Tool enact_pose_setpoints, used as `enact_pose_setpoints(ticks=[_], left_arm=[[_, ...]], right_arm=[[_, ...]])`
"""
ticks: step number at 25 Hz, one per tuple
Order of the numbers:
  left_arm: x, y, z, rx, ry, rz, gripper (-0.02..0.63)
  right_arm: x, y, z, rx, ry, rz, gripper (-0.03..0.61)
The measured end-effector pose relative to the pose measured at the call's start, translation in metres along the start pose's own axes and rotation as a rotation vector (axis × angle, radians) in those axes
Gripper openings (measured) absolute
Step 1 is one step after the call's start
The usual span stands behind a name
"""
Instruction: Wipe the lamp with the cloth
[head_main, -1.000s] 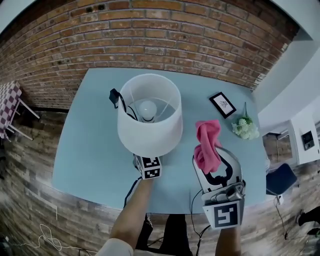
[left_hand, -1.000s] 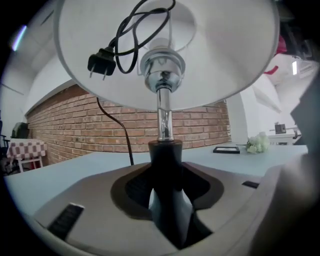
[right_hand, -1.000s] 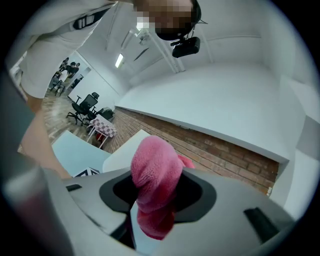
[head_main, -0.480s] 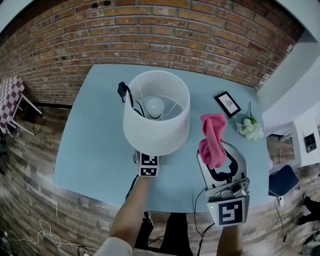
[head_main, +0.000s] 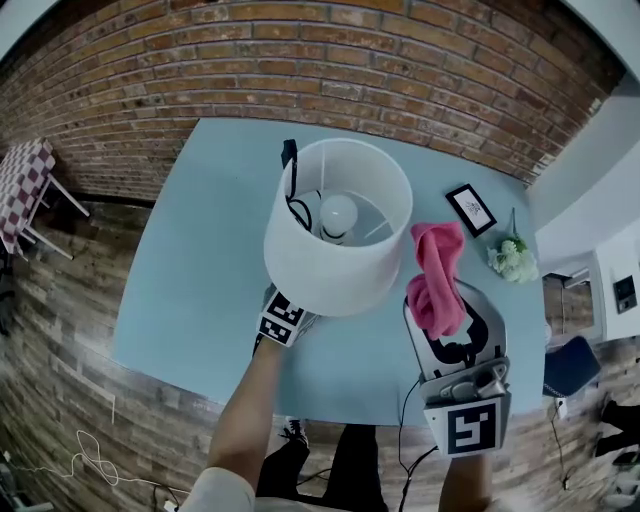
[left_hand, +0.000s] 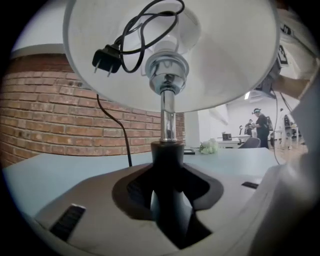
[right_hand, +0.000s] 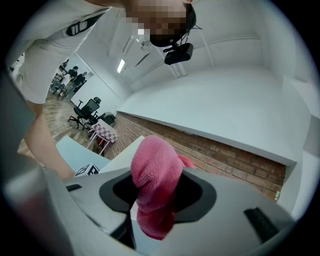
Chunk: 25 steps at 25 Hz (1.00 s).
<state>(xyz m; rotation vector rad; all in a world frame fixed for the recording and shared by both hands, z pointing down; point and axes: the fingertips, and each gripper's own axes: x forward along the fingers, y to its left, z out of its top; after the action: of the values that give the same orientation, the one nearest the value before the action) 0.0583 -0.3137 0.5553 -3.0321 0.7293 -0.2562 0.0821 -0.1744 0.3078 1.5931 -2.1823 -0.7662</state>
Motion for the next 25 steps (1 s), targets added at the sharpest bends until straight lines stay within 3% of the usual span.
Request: enact_pose_setpoints(ticks=[8, 13, 18, 22, 25], left_arm=[[-0.013, -0.017, 0.0, 0.014, -0.01, -0.294, 0.173], [-0.017, -0.024, -0.003, 0.012, -0.008, -0.386, 0.172], [-0.017, -0.024, -0.003, 0.041, -0.001, -0.362, 0.174], [-0.022, -0.015, -0.014, 0.025, 0.025, -0.266, 0.239], [-0.038, -0.003, -0.024, -0.042, 0.033, -0.196, 0.252]], right_arm=[[0.004, 0.009, 0.029, 0.005, -0.048, -0.009, 0.201], [0.005, 0.014, 0.041, 0.002, -0.068, -0.014, 0.201], [0.005, 0.02, 0.053, -0.038, -0.076, -0.026, 0.201], [0.014, 0.035, 0.075, -0.179, -0.081, -0.031, 0.201], [0.031, 0.055, 0.08, -0.296, -0.061, 0.011, 0.201]])
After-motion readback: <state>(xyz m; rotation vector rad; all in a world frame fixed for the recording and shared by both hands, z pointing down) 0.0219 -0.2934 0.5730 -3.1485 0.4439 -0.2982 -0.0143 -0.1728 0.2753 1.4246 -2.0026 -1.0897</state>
